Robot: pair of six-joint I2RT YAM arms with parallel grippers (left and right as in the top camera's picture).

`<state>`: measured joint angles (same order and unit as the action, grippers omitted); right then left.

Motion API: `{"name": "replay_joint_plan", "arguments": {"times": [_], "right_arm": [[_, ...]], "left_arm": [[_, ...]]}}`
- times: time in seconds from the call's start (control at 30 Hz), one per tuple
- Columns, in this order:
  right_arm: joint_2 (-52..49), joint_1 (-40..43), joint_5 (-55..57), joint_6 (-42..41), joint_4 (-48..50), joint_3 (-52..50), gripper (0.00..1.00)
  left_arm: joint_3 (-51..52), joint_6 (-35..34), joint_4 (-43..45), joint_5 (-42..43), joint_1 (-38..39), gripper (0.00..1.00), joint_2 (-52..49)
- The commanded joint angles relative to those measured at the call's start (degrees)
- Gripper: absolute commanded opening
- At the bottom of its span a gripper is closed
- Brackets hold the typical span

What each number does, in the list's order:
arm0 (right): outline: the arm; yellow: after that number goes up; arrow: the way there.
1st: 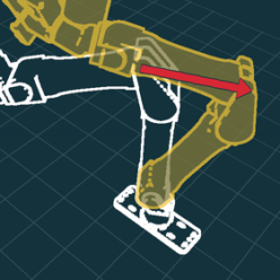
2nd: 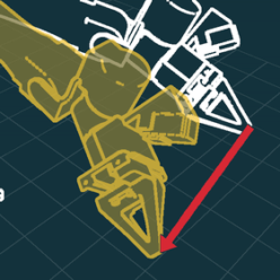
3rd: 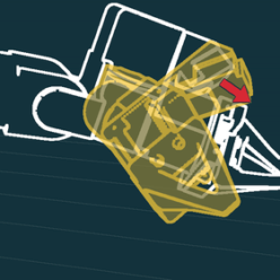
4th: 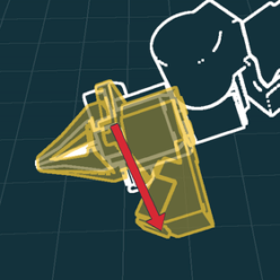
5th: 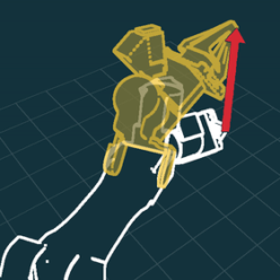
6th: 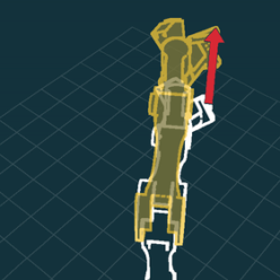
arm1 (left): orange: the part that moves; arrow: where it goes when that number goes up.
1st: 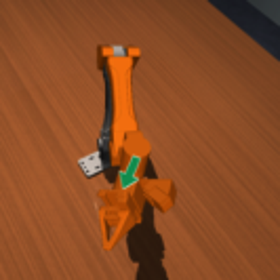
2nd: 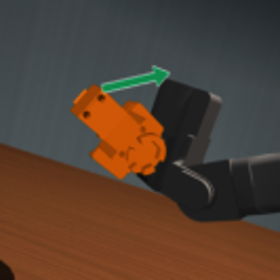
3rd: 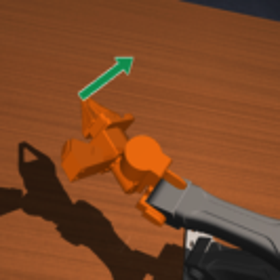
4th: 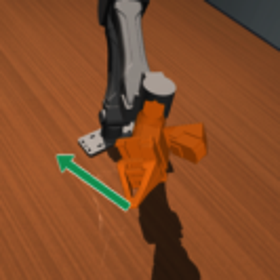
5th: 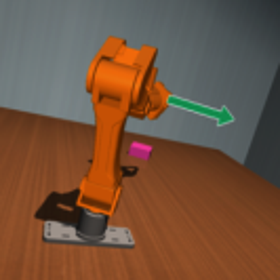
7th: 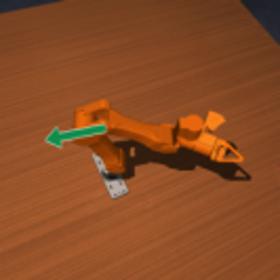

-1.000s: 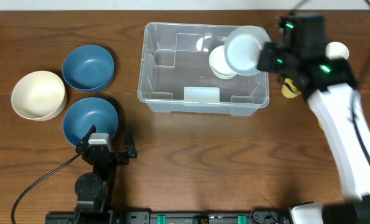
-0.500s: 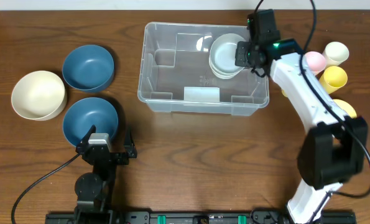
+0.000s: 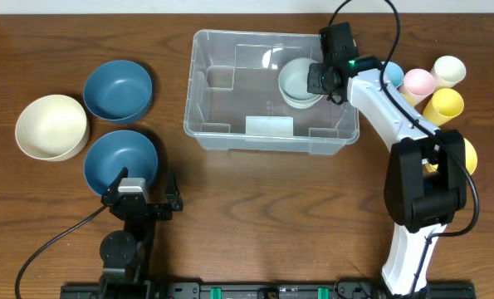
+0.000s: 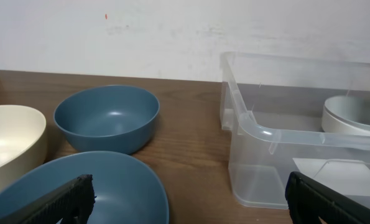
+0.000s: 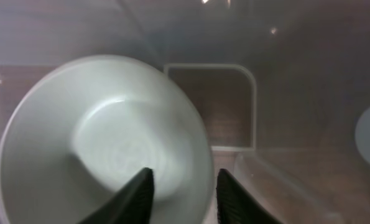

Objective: Pack container
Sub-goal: 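Carry the grey bowl over the bin and stack it on the white bowl, then move right gripper to the yellow bowl and grasp its rim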

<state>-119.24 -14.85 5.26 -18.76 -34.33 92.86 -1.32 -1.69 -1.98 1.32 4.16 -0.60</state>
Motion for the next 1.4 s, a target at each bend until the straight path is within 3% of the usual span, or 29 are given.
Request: {"name": "replay_joint_plan", "arguments": {"times": [0.0, 0.23, 0.43, 0.57, 0.8, 1.03, 1.37], "right_arm": [[-0.1, -0.5, 0.7, 1.1, -0.9, 2.1, 0.43], [2.3, -1.3, -2.7, 3.7, -10.8, 10.8, 0.46], [9.6, -0.8, -3.1, 1.2, -21.3, 18.0, 0.5], [15.1, 3.7, -3.1, -3.4, -27.1, 18.0, 0.5], [18.7, 18.7, -1.6, -8.7, -40.8, 17.9, 0.5], [18.6, 34.1, -1.9, -9.9, -44.2, 10.9, 0.49], [18.6, 47.2, -5.3, -9.9, -33.3, -9.8, 0.47]], "left_arm": [[1.1, -0.3, -2.1, -0.5, -0.2, 0.98, 0.3], [1.1, -0.3, -2.1, -0.5, -0.2, 0.98, 0.3], [1.1, -0.3, -2.1, -0.5, -0.2, 0.98, 0.3], [1.1, -0.3, -2.1, -0.5, -0.2, 0.98, 0.3], [1.1, -0.3, -2.1, -0.5, -0.2, 0.98, 0.3], [1.1, -0.3, -2.1, -0.5, -0.2, 0.98, 0.3], [1.1, -0.3, -2.1, -0.5, -0.2, 0.98, 0.3]]}}
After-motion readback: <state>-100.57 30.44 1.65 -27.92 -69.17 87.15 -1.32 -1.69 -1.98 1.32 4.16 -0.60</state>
